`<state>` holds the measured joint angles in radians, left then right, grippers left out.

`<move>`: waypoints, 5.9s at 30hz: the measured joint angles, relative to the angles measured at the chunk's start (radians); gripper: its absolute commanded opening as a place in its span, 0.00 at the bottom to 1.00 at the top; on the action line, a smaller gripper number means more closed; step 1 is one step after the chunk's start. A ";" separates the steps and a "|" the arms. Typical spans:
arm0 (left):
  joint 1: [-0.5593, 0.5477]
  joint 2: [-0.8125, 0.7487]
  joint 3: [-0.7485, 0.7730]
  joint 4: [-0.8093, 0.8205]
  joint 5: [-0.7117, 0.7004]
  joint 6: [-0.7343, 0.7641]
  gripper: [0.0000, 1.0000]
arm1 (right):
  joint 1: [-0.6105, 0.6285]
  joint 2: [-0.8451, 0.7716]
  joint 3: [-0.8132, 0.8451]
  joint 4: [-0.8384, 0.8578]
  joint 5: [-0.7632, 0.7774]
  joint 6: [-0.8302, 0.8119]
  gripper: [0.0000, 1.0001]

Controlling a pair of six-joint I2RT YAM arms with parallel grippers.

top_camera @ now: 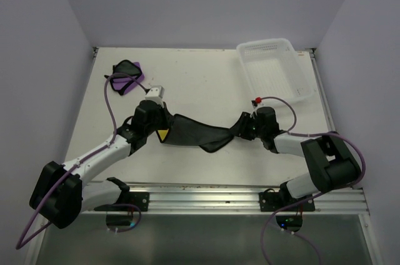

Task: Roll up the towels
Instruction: Move the towel to the center of the board, then flatten the towel

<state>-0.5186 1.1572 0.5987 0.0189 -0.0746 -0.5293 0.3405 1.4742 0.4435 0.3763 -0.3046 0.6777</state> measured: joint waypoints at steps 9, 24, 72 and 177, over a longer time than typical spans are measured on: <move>0.000 0.000 0.019 -0.002 0.013 0.000 0.00 | 0.011 0.013 0.009 -0.015 0.016 -0.006 0.28; 0.000 -0.095 0.075 -0.098 0.014 0.023 0.00 | 0.019 -0.145 0.142 -0.309 0.086 -0.077 0.00; 0.000 -0.613 0.116 -0.382 0.186 -0.072 0.00 | 0.117 -0.755 0.534 -0.941 -0.039 -0.102 0.00; 0.144 0.795 0.526 0.111 0.293 0.244 0.37 | 0.111 -0.219 0.137 -0.224 0.066 -0.365 0.00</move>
<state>-0.3748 1.9522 1.1244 0.1303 0.2184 -0.2855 0.4515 1.2556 0.5800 0.1520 -0.2386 0.3122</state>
